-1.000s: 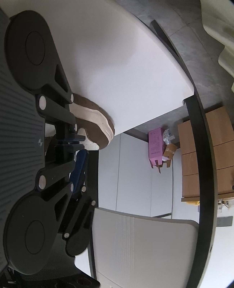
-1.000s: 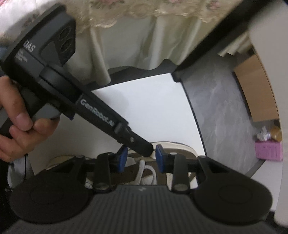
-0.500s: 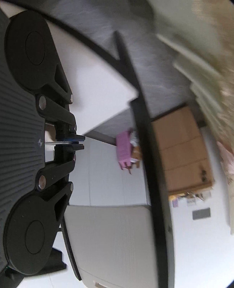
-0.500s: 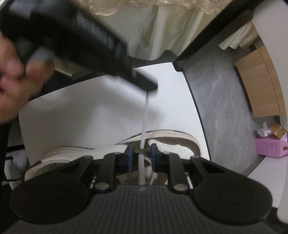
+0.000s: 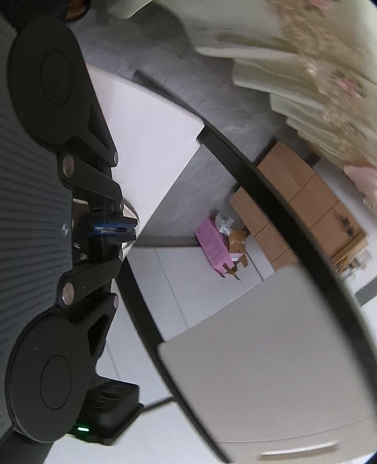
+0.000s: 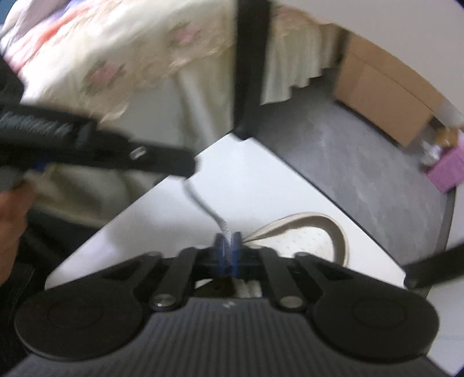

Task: Lace up shoes with both hands
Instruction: 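Pull the lace tip up from the eyelet with the left gripper, then lift the white lace high with the right gripper, drawing it taut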

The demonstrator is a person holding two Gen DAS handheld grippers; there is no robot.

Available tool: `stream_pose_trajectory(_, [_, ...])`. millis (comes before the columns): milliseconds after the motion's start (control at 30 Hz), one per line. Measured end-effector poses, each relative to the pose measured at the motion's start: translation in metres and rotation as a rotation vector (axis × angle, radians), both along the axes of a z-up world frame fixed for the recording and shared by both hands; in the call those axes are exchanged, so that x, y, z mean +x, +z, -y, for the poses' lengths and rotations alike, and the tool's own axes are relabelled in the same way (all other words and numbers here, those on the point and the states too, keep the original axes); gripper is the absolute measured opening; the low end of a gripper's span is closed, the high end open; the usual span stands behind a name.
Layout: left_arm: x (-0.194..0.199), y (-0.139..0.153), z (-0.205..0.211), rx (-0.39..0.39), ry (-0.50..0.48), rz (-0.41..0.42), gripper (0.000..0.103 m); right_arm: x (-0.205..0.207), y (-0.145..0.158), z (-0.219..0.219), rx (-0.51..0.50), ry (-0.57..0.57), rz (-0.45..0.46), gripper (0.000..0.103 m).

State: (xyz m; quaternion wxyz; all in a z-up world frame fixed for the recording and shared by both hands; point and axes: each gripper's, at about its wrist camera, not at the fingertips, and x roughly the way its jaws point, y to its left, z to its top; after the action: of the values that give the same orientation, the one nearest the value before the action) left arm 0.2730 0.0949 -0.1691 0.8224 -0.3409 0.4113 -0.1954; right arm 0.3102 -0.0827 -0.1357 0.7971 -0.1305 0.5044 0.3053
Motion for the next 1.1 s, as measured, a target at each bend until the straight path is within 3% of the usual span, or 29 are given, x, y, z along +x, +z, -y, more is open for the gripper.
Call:
stream_pose_trajectory(100, [-0.015, 0.016, 0.013, 0.11, -0.021, 0.076, 0.005, 0.0, -0.004, 0.023, 0.149, -0.147, -0.021, 0.003])
stream_pose_trajectory(167, [-0.026, 0.022, 0.018, 0.139, -0.058, 0.115, 0.023, -0.002, -0.009, 0.035, 0.248, -0.237, -0.05, 0.003])
stream_pose_trajectory(200, [-0.032, 0.024, 0.02, 0.146, -0.073, 0.139, 0.043, -0.003, -0.012, 0.039, 0.287, -0.264, -0.061, 0.003])
stream_pose_trajectory(233, [-0.043, 0.028, 0.024, 0.167, -0.096, 0.175, 0.048, -0.004, -0.014, 0.043, 0.326, -0.291, -0.072, 0.003])
stream_pose_trajectory(433, [-0.083, 0.024, 0.068, 0.405, -0.256, 0.257, 0.046, -0.002, -0.02, 0.068, 0.496, -0.411, -0.164, 0.004])
stream_pose_trajectory(667, [-0.081, -0.009, 0.108, 0.604, -0.299, 0.259, 0.038, -0.013, -0.02, 0.071, 0.513, -0.409, -0.107, 0.003])
stream_pose_trajectory(933, [-0.08, -0.011, 0.116, 0.643, -0.337, 0.279, 0.037, -0.029, 0.008, 0.069, 0.531, -0.378, 0.019, 0.003])
stream_pose_trajectory(1100, [-0.08, -0.011, 0.119, 0.651, -0.346, 0.286, 0.037, -0.034, 0.048, 0.076, 0.596, -0.382, 0.118, 0.002])
